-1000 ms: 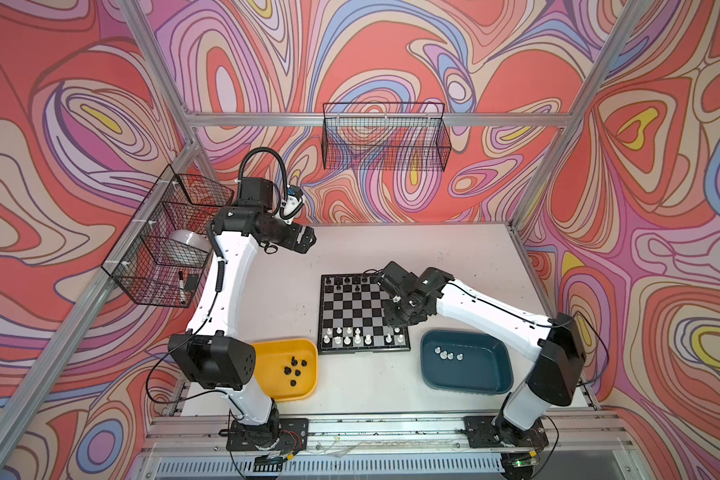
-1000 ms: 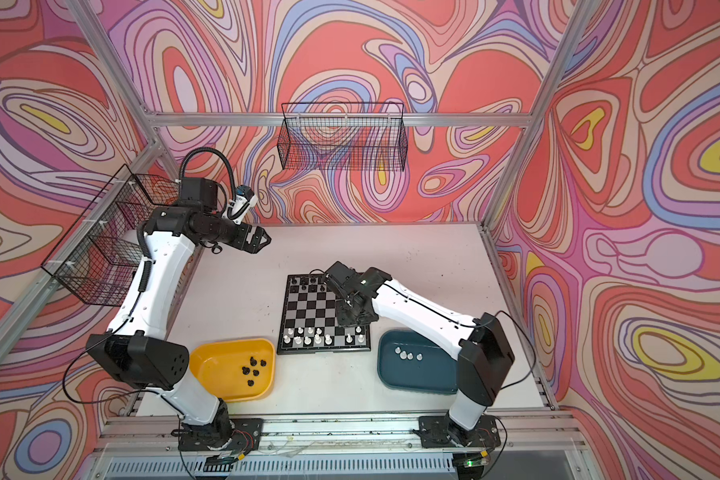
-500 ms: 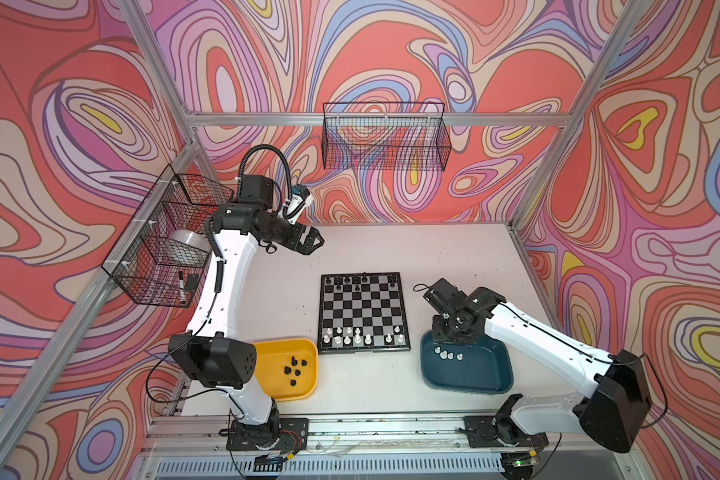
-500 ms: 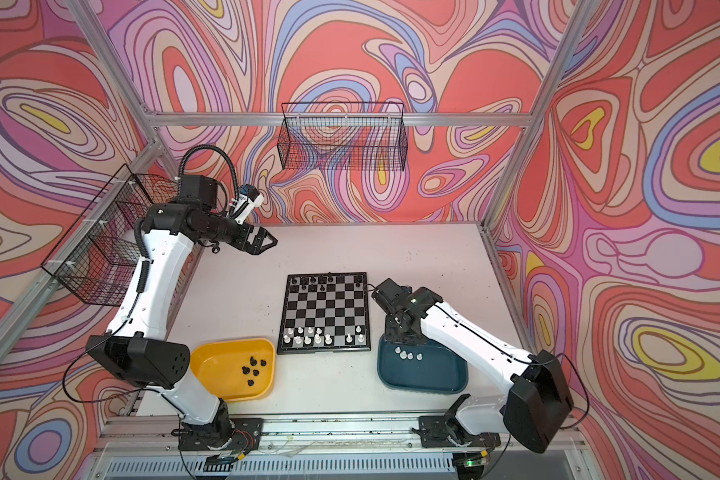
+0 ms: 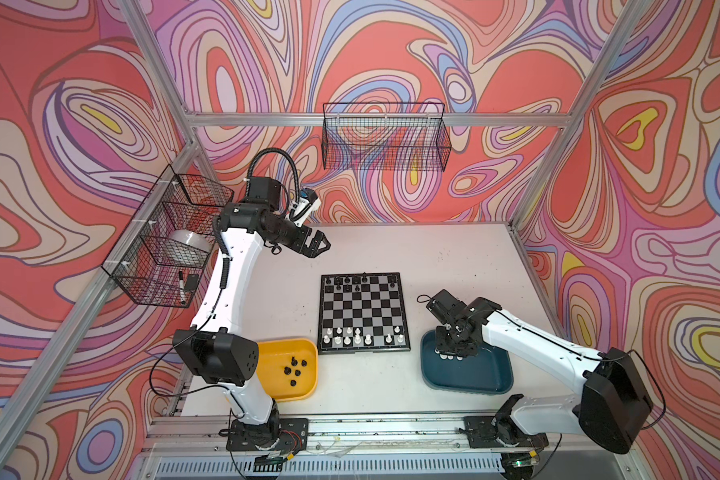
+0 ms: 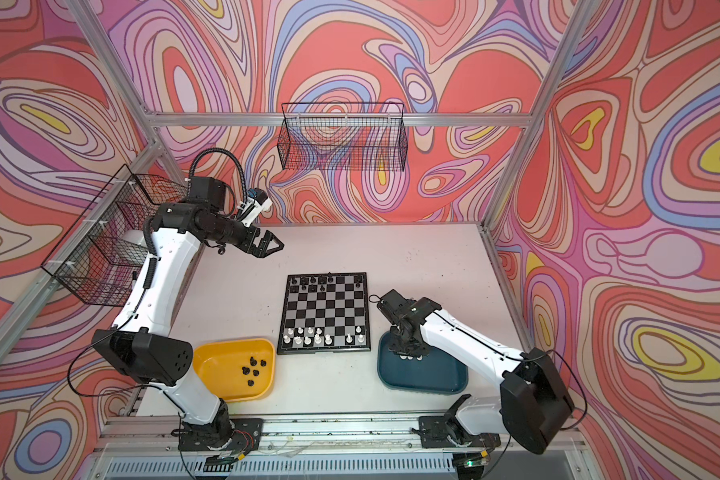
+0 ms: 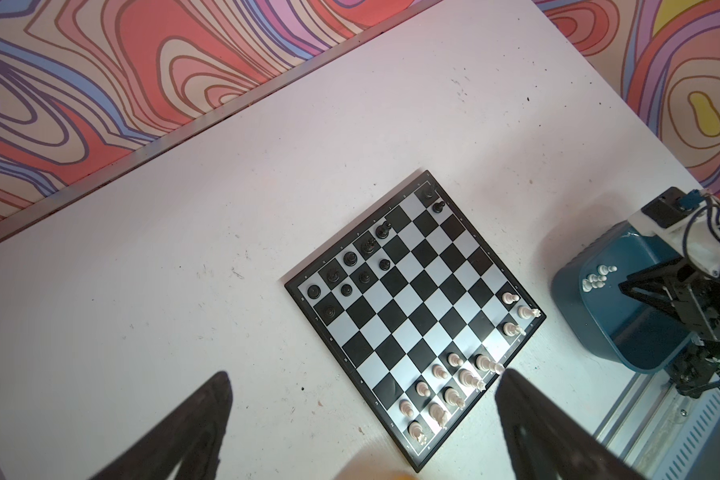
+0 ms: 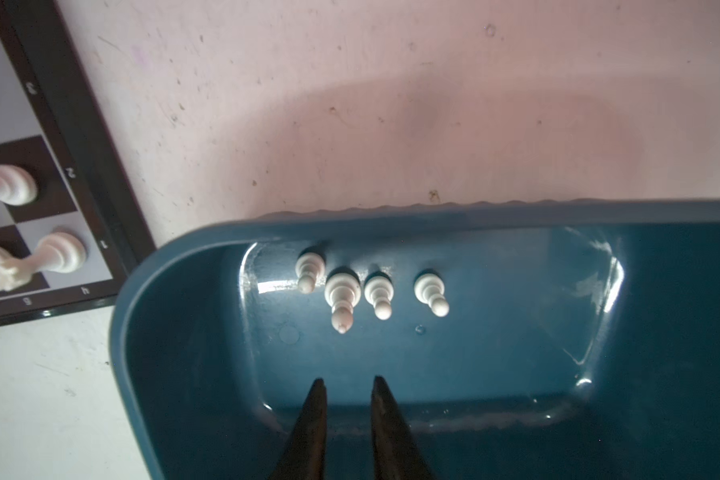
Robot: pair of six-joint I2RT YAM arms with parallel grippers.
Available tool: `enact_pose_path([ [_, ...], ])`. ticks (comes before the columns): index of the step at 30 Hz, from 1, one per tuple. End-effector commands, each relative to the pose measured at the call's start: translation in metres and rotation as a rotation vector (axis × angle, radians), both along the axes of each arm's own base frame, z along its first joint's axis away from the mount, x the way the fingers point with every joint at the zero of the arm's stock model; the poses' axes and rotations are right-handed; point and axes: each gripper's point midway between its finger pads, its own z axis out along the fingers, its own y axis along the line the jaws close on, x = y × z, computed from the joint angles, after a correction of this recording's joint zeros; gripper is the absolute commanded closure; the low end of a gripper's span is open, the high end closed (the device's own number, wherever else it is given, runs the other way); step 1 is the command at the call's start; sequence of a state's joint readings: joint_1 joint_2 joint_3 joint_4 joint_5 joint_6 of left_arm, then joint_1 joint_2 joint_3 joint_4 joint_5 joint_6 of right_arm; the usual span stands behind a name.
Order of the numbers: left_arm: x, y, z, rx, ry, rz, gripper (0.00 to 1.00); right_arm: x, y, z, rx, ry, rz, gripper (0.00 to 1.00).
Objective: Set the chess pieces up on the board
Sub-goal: 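Move the right gripper back over the teal tray, then lower the right gripper toward a white pawn while the left arm reaches over the board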
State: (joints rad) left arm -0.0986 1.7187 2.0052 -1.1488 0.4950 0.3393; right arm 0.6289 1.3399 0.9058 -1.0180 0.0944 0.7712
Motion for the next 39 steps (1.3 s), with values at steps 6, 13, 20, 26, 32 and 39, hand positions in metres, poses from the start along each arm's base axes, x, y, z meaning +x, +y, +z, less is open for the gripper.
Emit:
enact_pose_path([
  [6, -0.012, -0.008, 0.001, -0.007, 0.017, -0.062, 0.00, 0.008, 0.007, -0.011, 0.026, 0.010, 0.007, 0.78],
  [13, -0.031, -0.022, -0.002, -0.044, 0.058, -0.169, 0.00, 0.006, 0.005, -0.016, 0.032, 0.029, 0.006, 0.77],
  [20, -0.077, -0.051, -0.015, -0.022, 0.167, -0.404, 0.01, 0.006, 0.003, -0.020, 0.031, 0.040, 0.002, 0.77],
  [26, -0.100, -0.066, -0.032, 0.030, 0.229, -0.503, 0.01, 0.005, 0.002, -0.022, 0.034, 0.049, 0.004, 0.78],
  [32, -0.105, -0.070, -0.034, 0.033, 0.247, -0.525, 0.01, 0.006, 0.002, -0.022, 0.040, 0.049, 0.004, 0.78],
  [39, -0.101, -0.071, -0.036, 0.036, 0.243, -0.517, 0.02, 0.002, -0.001, -0.026, 0.039, 0.063, 0.000, 0.81],
])
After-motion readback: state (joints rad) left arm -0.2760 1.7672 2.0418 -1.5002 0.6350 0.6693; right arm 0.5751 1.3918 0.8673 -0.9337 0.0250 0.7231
